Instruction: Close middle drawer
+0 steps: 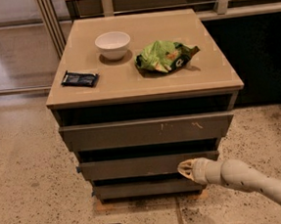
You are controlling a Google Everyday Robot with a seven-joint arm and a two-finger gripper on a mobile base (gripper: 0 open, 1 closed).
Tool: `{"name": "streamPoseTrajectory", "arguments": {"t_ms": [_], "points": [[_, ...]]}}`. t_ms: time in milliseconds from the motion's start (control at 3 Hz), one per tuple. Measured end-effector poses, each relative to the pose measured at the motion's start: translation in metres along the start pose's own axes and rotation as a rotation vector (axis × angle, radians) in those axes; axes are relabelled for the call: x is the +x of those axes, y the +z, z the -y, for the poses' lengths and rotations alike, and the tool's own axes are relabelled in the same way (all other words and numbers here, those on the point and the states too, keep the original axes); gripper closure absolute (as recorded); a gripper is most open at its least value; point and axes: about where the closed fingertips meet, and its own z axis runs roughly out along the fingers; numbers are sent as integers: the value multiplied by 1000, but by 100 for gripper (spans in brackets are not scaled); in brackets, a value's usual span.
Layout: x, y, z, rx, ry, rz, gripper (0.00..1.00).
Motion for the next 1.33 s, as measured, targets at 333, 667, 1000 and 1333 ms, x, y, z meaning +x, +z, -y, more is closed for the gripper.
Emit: {"name": "streamPoseTrajectory", "arguments": {"t_ms": [333, 667, 1000, 1333], "points": [[-2, -11, -14, -38, 21, -4, 100], [-14, -26, -33, -121, 56, -6, 100], [-38, -46, -57, -278, 100, -4, 97], [-38, -46, -60, -285, 100, -2, 75]]}}
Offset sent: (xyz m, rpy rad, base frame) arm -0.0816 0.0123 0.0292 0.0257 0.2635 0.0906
